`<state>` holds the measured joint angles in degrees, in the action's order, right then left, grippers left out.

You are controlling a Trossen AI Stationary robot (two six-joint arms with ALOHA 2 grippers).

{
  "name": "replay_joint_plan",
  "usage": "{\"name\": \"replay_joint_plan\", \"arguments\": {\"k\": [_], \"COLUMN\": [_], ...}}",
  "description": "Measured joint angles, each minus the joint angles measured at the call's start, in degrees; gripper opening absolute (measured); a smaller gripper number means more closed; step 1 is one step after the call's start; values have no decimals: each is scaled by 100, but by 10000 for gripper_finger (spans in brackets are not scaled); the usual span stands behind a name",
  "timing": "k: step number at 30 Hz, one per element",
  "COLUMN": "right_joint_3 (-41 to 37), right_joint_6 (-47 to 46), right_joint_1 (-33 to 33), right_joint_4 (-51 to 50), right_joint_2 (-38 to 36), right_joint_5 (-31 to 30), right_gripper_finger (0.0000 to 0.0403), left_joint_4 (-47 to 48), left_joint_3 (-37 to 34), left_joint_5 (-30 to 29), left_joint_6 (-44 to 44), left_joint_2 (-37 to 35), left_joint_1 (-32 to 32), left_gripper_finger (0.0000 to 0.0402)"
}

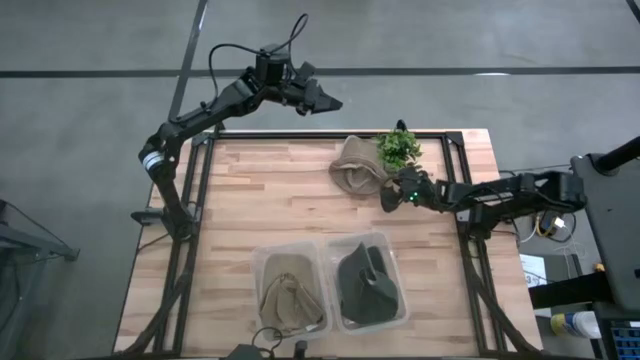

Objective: Pick & Place hat
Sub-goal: Put the brown cap into the left transparent bin

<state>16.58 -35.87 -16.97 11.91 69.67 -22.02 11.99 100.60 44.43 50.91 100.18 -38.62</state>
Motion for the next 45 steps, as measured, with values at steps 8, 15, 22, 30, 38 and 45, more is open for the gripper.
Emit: {"name": "replay_joint_plan", "arguments": {"k": [8, 15, 22, 30, 38, 45], "right_joint_3": [0, 78, 568, 1006, 1036, 1036], "right_joint_6": [4, -35, 37, 230, 434, 653], "right_joint_1": [-57, -377, -468, -440, -219, -41], "right_joint_4": [911, 1188, 439, -569, -1692, -3223], "right_joint_2": [853, 1343, 1408, 1277, 932, 331], "right_joint_5": [4, -11, 631, 1074, 1584, 1913], "right_gripper_finger": [254, 224, 75, 9, 8, 8], "left_joint_4": [-48, -48, -46, -46, -46, -44], "left_joint_3": [0, 0, 1, 2, 2, 2], "left_joint_5": [10, 12, 15, 15, 121, 133], "left_joint_6": [71, 97, 130, 134, 136, 136], "left_joint_2": [0, -2, -2, -4, -4, -4], "left_joint_1": [-1, 1, 1, 4, 1, 4], "left_gripper_finger": [179, 179, 179, 179, 179, 179]}}
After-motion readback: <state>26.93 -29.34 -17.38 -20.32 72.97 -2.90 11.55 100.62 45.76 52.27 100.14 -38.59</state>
